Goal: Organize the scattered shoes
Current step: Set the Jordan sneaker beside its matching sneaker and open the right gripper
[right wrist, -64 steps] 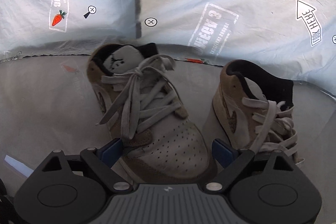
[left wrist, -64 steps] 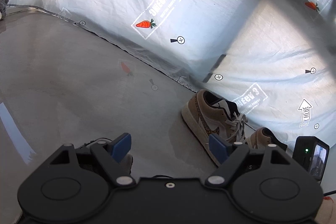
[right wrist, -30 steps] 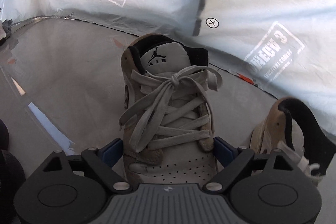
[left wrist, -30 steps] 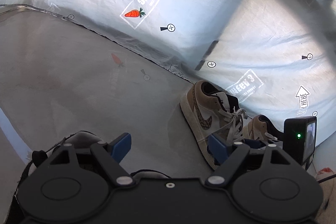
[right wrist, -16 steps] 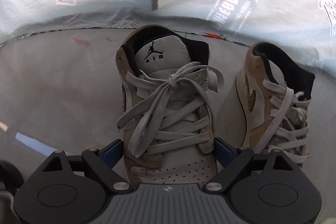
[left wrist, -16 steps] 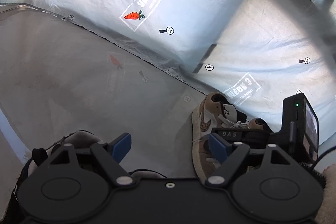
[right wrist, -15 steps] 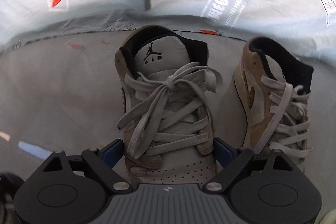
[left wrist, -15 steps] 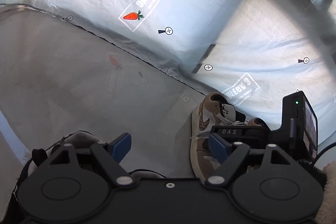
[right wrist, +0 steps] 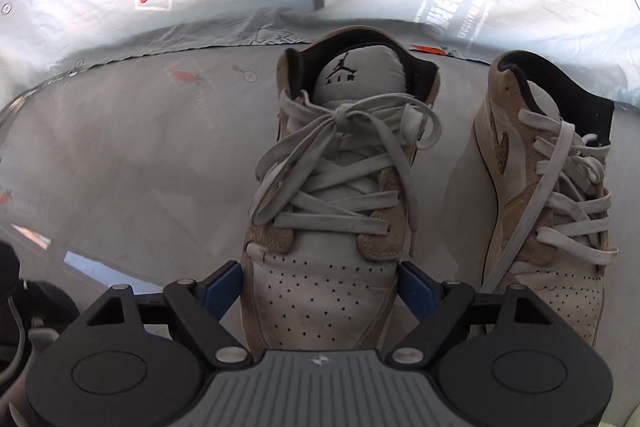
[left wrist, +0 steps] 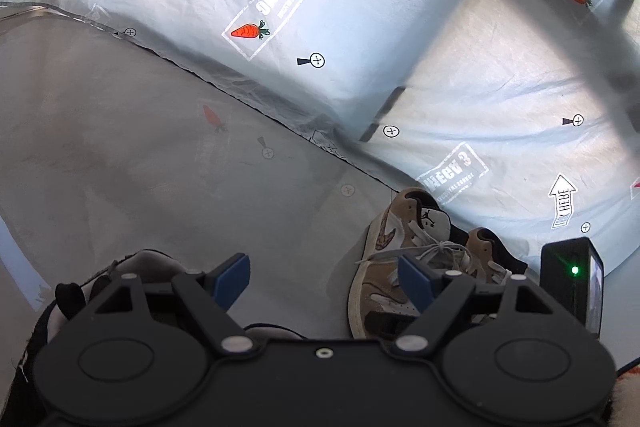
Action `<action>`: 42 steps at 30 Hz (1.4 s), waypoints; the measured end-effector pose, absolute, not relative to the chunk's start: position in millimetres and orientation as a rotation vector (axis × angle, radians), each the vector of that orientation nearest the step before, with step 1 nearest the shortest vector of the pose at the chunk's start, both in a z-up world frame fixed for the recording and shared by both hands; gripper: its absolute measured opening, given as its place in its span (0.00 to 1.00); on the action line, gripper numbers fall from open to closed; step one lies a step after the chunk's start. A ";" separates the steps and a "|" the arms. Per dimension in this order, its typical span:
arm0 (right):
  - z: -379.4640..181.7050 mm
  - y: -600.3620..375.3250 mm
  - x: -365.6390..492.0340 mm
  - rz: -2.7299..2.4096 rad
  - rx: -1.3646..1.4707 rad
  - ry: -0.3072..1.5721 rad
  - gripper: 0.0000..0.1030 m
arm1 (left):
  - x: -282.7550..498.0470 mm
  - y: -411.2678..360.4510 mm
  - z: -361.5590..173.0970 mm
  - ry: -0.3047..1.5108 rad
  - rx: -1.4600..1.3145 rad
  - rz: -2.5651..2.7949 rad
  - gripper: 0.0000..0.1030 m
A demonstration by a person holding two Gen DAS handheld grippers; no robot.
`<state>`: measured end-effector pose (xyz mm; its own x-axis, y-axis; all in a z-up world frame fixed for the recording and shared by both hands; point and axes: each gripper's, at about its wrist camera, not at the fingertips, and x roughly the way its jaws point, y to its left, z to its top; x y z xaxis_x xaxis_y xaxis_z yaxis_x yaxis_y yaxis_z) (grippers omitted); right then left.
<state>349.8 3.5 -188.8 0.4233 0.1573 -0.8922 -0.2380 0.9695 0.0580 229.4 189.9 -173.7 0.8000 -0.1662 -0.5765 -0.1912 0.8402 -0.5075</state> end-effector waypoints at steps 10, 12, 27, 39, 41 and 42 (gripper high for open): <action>-150.8 -55.8 317.8 0.224 -0.042 0.734 0.99 | 229.7 195.5 -173.8 0.660 -0.584 0.022 0.79; -157.1 -64.8 325.1 0.216 -0.037 0.753 1.00 | 232.5 193.4 -174.0 0.665 -0.576 0.012 0.79; -199.6 -126.1 375.2 0.142 0.030 0.900 0.83 | 238.0 179.3 -173.0 0.687 -0.550 -0.003 0.79; -203.7 -99.8 357.7 0.256 0.034 0.887 0.84 | 237.7 173.6 -162.6 0.664 -0.524 -0.028 0.79; -202.0 -102.4 356.2 0.264 0.044 0.889 0.85 | 235.9 173.3 -158.4 0.645 -0.515 -0.030 0.79; -200.7 -103.6 354.9 0.265 0.050 0.890 0.85 | 234.7 172.9 -156.3 0.633 -0.508 -0.031 0.79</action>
<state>354.9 -103.6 -200.7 0.5987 0.2490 -0.7612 -0.2076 0.9662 0.1528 234.7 172.8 -156.2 0.8099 -0.1800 -0.5583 -0.1241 0.8777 -0.4630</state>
